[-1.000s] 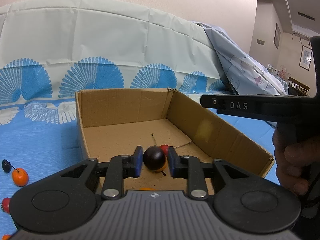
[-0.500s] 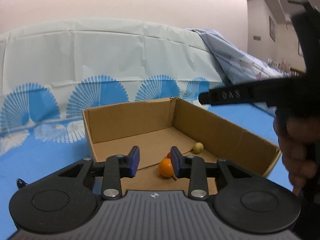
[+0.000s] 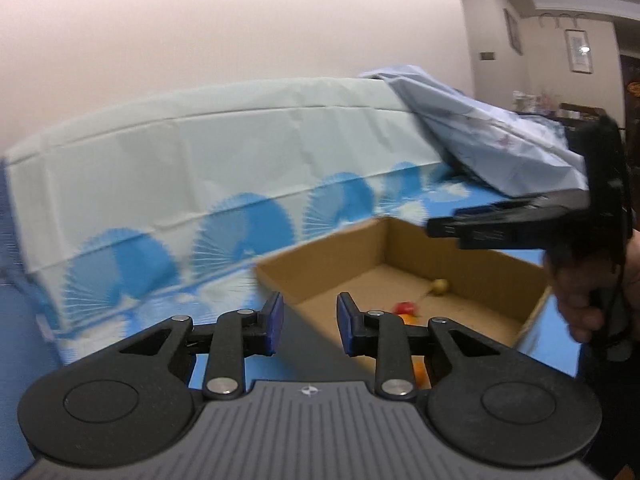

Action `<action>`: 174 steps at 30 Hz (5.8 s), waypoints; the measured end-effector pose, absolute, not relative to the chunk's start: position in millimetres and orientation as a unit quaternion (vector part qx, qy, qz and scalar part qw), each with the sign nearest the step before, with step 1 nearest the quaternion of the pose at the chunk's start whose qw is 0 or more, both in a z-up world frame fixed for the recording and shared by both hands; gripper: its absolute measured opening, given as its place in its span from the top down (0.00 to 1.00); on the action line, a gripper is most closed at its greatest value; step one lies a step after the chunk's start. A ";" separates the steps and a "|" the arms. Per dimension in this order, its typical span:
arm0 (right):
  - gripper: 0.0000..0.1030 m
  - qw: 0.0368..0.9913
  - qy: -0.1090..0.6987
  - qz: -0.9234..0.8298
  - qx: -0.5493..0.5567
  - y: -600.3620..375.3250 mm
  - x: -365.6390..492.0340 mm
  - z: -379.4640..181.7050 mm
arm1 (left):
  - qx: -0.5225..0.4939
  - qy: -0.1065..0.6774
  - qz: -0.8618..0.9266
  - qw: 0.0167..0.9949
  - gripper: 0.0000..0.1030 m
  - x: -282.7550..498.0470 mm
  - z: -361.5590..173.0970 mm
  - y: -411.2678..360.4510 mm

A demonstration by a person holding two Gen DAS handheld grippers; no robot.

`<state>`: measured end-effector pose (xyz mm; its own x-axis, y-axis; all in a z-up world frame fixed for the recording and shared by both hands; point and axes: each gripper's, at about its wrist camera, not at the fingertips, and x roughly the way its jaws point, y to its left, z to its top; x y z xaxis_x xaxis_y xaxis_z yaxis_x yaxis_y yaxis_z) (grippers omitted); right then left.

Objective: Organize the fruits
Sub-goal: 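Move both tools back toward the remaining fruit beside the box, then close the right tool on the orange fruit while the left tool approaches the red tomato, then close the left tool on the red tomato while the right tool holds the orange fruit, then lift the red tomato and orange fruit and carry them over the box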

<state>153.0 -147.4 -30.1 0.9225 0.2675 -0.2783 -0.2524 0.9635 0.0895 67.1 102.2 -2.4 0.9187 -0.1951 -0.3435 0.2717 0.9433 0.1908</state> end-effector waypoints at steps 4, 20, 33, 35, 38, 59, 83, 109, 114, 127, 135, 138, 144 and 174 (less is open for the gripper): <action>0.67 0.977 0.141 0.158 0.034 -135.8 145.7 -26.8 | 0.092 0.183 -0.067 0.976 0.69 56.3 -5.8 141.0; 0.71 0.954 0.148 0.260 0.008 -59.2 127.8 -31.6 | 0.040 0.195 0.023 0.980 0.65 48.6 5.5 163.4; 0.71 0.908 0.185 0.371 -0.064 7.9 115.0 -50.9 | -0.027 0.252 0.046 0.966 0.46 63.9 -19.6 209.9; 0.71 0.901 0.188 0.382 -0.079 18.1 111.5 -54.3 | -0.055 0.264 0.057 0.961 0.48 62.6 -35.2 225.9; 0.71 0.893 0.189 0.397 -0.099 31.7 107.0 -59.4 | -0.086 0.299 0.069 0.948 0.55 68.7 -55.8 245.8; 0.47 0.807 0.321 0.462 -0.179 112.1 108.8 -123.9 | -0.185 0.400 0.052 0.896 0.53 115.6 -105.3 285.4; 0.65 0.833 0.330 0.379 -0.232 96.5 104.5 -135.2 | -0.124 0.412 0.046 0.901 0.53 142.5 -119.3 259.2; 0.62 0.846 0.319 0.356 -0.237 107.2 111.3 -141.3 | -0.048 0.403 0.034 0.913 0.67 165.2 -143.4 224.1; 0.61 0.838 0.344 0.345 -0.247 108.9 117.3 -150.2 | -0.050 0.423 0.042 0.904 0.67 168.1 -147.3 226.0; 0.62 0.841 0.334 0.346 -0.249 108.8 113.5 -151.4 | -0.035 0.408 0.045 0.911 0.68 163.7 -145.4 219.9; 0.62 0.868 0.285 0.341 -0.221 92.5 102.3 -126.1 | -0.027 0.352 0.043 0.935 0.68 140.7 -116.5 211.2; 0.62 0.880 0.264 0.338 -0.204 81.4 95.3 -115.1 | -0.033 0.328 0.047 0.943 0.68 126.9 -102.8 208.2; 0.62 0.901 0.221 0.333 -0.167 55.3 76.7 -89.2 | -0.062 0.291 0.046 0.953 0.68 97.2 -75.3 201.6; 0.62 0.965 0.141 0.219 -0.017 -145.8 143.1 -6.9 | -0.082 0.203 -0.027 0.975 0.68 77.6 -7.6 133.8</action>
<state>143.1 -145.8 -6.9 0.8646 0.4173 -0.2800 -0.4269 0.9038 0.0287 77.6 133.8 -7.6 0.9159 -0.0861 -0.3920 0.0193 0.9850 -0.1713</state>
